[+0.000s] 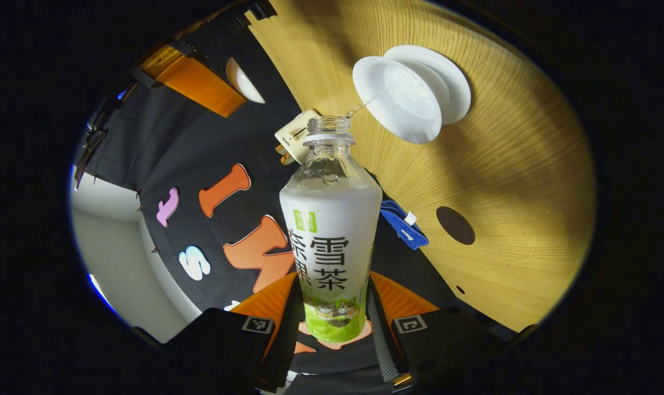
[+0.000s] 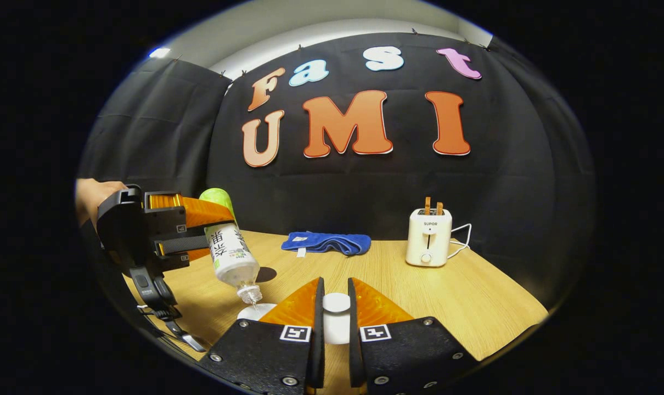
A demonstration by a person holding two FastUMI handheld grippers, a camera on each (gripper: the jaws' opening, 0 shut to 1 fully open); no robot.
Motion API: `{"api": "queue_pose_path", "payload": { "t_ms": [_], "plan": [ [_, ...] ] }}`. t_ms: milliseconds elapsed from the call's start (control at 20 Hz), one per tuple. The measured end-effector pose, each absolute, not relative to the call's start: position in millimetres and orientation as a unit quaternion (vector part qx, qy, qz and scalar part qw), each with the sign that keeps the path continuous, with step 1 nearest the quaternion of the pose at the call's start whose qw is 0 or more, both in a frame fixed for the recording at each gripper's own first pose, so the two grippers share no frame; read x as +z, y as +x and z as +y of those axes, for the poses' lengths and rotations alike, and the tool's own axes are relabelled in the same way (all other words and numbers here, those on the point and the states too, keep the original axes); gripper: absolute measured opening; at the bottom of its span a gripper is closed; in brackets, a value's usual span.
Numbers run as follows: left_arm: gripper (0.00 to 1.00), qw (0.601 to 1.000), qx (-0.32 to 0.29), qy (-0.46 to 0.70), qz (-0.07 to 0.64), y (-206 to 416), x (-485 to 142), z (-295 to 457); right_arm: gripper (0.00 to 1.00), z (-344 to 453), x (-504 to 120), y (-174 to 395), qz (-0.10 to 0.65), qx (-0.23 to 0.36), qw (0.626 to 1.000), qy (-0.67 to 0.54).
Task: Open the teacup lid with one hand, grasp the water bottle and pour water into the teacup with the other hand; after pouring, place the water bottle on the coaster and then close the teacup lid.
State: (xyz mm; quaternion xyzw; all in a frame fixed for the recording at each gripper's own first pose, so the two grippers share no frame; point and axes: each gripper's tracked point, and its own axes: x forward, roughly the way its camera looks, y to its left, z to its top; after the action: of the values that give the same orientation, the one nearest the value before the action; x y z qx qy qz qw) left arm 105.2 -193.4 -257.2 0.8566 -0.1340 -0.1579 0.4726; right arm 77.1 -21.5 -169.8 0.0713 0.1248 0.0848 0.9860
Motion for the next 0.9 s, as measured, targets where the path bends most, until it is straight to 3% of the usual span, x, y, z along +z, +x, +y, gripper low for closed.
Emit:
{"api": "queue_pose_path", "payload": {
  "t_ms": [150,300,450,550,700,750,800,900],
  "plan": [
    [0.67,0.476,-0.168,0.854,-0.128,105,-270,-193,0.18,-19,-173,79,0.128,0.088,0.985,0.071],
    [0.65,0.492,-0.179,0.845,-0.111,104,-283,-189,0.18,-17,-175,82,0.131,0.089,0.985,0.074],
    [0.62,0.533,-0.2,0.818,-0.082,107,-303,-181,0.18,-12,-176,84,0.133,0.094,0.984,0.079],
    [0.65,0.568,-0.214,0.792,-0.067,106,-315,-175,0.18,-7,-176,86,0.135,0.099,0.983,0.078],
    [0.6,0.63,-0.234,0.739,-0.04,107,-324,-169,0.18,-2,-174,88,0.134,0.105,0.982,0.078],
    [0.65,0.653,-0.236,0.719,-0.031,110,-324,-166,0.18,0,-174,89,0.134,0.107,0.982,0.079],
    [0.6,0.674,-0.224,0.703,-0.021,114,-321,-158,0.18,0,-172,91,0.134,0.108,0.982,0.079],
    [0.65,0.722,-0.192,0.664,-0.015,120,-306,-138,0.18,1,-169,93,0.13,0.107,0.983,0.079]
  ]
}}
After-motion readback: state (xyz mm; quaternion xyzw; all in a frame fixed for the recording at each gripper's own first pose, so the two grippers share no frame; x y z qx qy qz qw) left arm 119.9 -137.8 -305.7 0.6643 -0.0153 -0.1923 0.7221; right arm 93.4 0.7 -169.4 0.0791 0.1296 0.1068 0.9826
